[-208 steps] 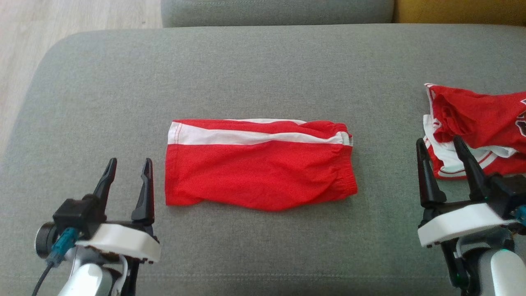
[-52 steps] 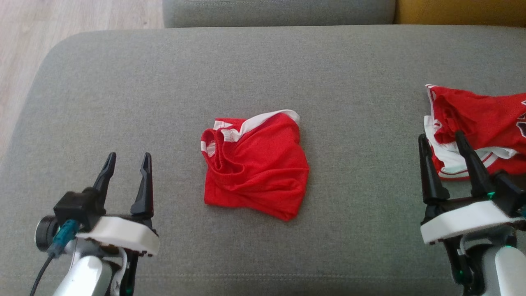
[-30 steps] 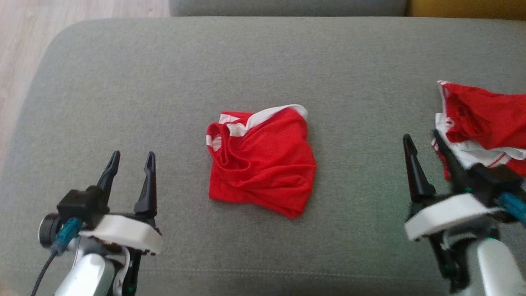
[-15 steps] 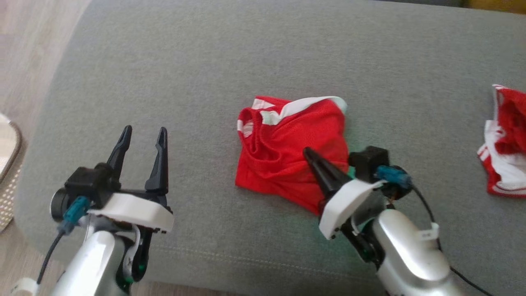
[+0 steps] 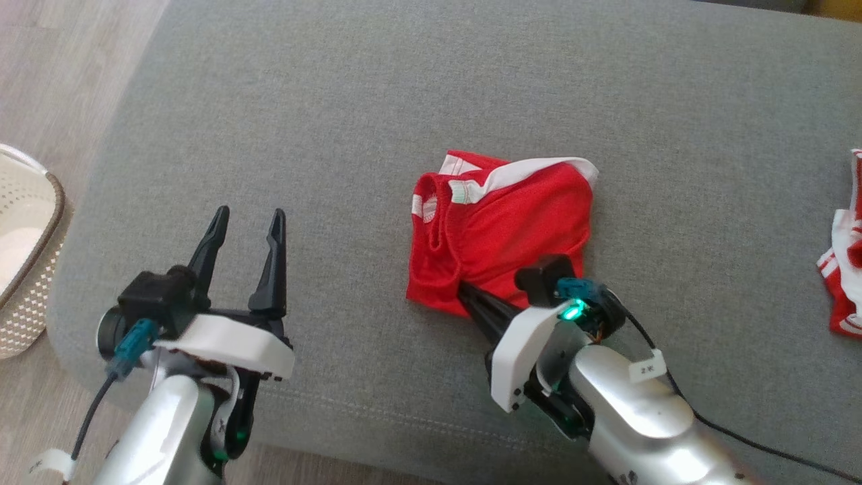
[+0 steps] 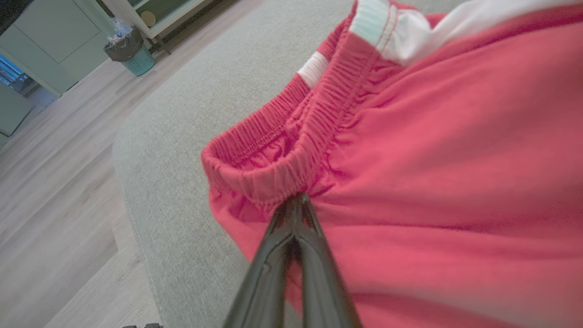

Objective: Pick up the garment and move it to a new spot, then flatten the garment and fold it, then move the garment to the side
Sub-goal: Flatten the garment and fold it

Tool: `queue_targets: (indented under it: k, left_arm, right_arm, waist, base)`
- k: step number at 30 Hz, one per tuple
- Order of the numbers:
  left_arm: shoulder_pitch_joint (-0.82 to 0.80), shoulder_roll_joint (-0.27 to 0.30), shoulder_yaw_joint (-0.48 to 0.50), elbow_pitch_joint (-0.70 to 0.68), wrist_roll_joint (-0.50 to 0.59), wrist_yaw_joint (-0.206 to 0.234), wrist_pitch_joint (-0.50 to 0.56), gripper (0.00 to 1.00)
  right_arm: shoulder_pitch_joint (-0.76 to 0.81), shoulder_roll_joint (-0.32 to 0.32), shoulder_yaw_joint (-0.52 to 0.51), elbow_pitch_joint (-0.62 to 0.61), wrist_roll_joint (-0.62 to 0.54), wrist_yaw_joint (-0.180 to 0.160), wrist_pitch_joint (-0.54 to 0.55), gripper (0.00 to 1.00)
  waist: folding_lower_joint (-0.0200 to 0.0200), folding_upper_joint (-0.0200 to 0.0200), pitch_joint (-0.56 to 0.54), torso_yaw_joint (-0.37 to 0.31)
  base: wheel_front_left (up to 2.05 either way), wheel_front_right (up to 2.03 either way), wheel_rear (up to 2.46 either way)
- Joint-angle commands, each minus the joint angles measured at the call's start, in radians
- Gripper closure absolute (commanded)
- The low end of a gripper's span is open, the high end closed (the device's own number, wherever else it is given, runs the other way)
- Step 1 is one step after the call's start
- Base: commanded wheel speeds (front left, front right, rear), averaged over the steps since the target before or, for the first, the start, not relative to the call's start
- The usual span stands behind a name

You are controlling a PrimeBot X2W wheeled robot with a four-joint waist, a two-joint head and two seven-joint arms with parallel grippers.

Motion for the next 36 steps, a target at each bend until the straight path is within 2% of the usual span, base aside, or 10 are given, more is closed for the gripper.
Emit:
queue_targets:
  k: [1,15,20,24,25,27,29,30,31,36]
  left_arm:
    - [-0.054,0.015,0.042,-0.024,0.009,-0.008,-0.011,0.0]
    - [-0.047,0.001,0.057,-0.01,0.021,-0.016,-0.012,0.0]
    - [-0.021,0.013,0.067,-0.011,0.027,-0.01,-0.012,0.0]
    - [0.005,0.028,0.075,-0.017,0.028,0.001,-0.011,0.0]
    - [0.012,0.032,0.077,-0.02,0.027,0.004,-0.009,0.0]
    - [0.023,0.039,0.079,-0.027,0.027,0.01,-0.004,0.0]
    - [0.032,0.046,0.081,-0.036,0.027,0.016,0.001,0.0]
    - [0.037,0.05,0.082,-0.041,0.027,0.019,0.004,0.0]
    - [0.042,0.053,0.083,-0.045,0.028,0.022,0.007,0.0]
    - [0.067,0.07,0.088,-0.07,0.029,0.036,0.021,0.0]
  right_arm:
    - [-0.042,0.017,0.044,-0.012,0.026,-0.001,-0.015,1.0]
    - [-0.127,0.017,0.162,0.018,0.093,-0.001,-0.115,1.0]
    - [-0.11,0.017,0.13,-0.018,0.101,-0.001,-0.169,1.0]
    - [-0.07,0.017,0.046,-0.038,0.08,-0.001,-0.183,1.0]
    - [-0.059,0.017,0.021,-0.043,0.063,-0.001,-0.184,0.94]
    - [-0.033,0.017,-0.042,-0.06,0.029,-0.001,-0.192,0.69]
    - [-0.003,0.011,-0.119,-0.09,-0.006,-0.001,-0.194,0.54]
    - [0.014,0.009,-0.161,-0.111,-0.023,-0.001,-0.196,0.15]
    - [0.031,0.006,-0.204,-0.136,-0.041,-0.001,-0.195,0.0]
    - [0.127,-0.002,-0.404,-0.304,-0.157,-0.001,-0.166,0.0]
  waist:
    - [0.0,0.0,0.002,0.004]
    - [0.0,0.0,-0.008,-0.012]
    - [0.0,0.0,-0.04,-0.047]
    - [0.0,0.0,-0.067,-0.082]
    - [0.0,0.0,-0.073,-0.09]
    - [0.0,0.0,-0.085,-0.104]
    - [0.0,0.0,-0.097,-0.118]
    - [0.0,0.0,-0.102,-0.124]
    - [0.0,0.0,-0.108,-0.13]
    - [0.0,0.0,-0.136,-0.157]
  base:
    - [0.0,0.0,0.0]
    - [0.0,0.0,0.0]
    - [0.0,0.0,0.0]
    - [0.0,0.0,0.0]
    - [0.0,0.0,0.0]
    - [0.0,0.0,0.0]
    - [0.0,0.0,0.0]
    - [0.0,0.0,0.0]
    - [0.0,0.0,0.0]
    - [0.0,0.0,0.0]
